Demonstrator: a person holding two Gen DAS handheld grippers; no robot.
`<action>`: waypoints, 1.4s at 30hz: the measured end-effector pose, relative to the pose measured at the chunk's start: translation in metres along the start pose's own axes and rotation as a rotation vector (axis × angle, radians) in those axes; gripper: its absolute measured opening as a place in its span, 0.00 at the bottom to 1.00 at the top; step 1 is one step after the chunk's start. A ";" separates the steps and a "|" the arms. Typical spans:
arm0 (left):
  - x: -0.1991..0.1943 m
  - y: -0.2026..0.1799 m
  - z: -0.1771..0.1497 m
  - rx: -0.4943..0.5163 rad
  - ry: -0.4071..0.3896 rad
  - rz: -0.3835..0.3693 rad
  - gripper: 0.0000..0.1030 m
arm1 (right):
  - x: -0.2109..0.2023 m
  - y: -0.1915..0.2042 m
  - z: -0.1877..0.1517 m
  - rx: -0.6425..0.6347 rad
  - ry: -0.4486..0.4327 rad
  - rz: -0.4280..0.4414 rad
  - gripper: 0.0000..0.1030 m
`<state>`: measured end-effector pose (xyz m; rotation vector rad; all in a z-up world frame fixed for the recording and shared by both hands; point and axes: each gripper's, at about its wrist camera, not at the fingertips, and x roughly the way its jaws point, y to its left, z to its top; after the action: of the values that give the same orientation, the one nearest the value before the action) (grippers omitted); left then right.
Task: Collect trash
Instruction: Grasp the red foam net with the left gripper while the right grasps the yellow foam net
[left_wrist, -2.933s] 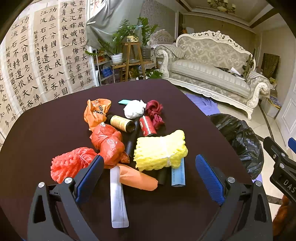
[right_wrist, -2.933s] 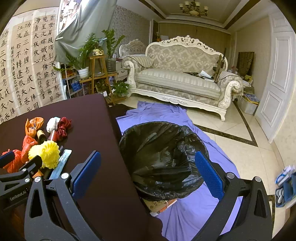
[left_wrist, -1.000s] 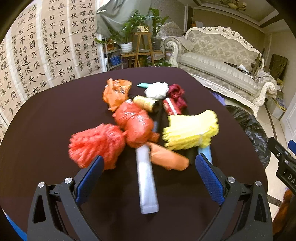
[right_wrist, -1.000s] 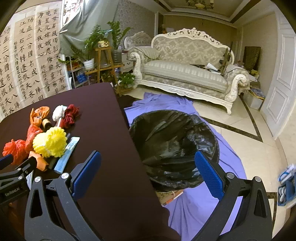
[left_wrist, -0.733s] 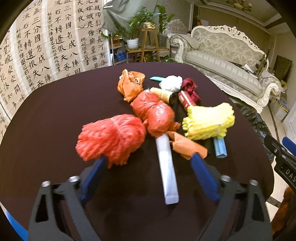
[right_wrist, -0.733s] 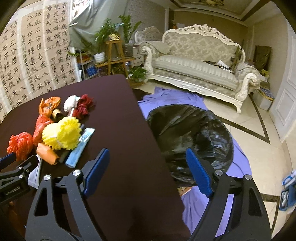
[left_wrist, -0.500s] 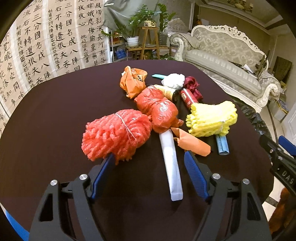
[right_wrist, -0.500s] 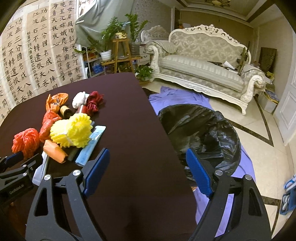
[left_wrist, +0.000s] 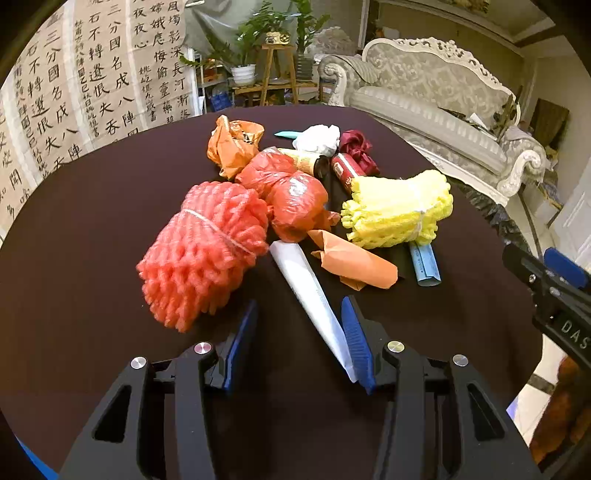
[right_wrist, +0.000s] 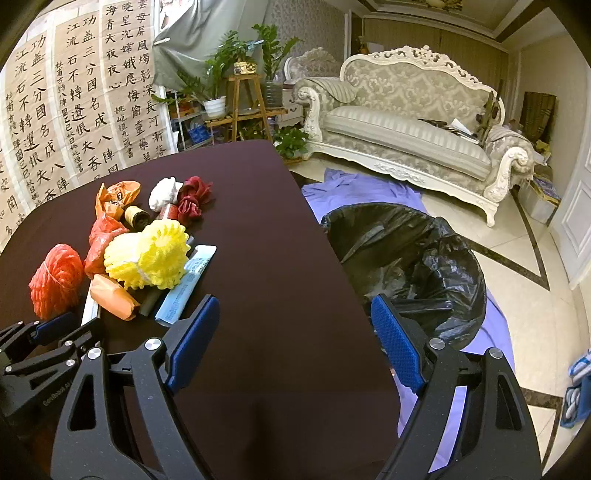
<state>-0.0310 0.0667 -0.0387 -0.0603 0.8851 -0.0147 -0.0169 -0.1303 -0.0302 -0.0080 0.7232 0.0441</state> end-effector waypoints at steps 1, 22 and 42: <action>-0.002 0.002 0.001 -0.005 -0.004 -0.002 0.47 | 0.000 0.000 0.000 -0.001 0.000 0.001 0.80; -0.020 0.045 0.015 -0.079 -0.058 0.047 0.71 | 0.004 0.025 0.014 -0.041 0.000 0.049 0.80; 0.006 0.058 0.026 -0.040 -0.038 -0.009 0.56 | 0.013 0.058 0.028 -0.074 0.015 0.105 0.80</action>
<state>-0.0076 0.1254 -0.0303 -0.1019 0.8471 -0.0041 0.0092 -0.0709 -0.0173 -0.0415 0.7358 0.1711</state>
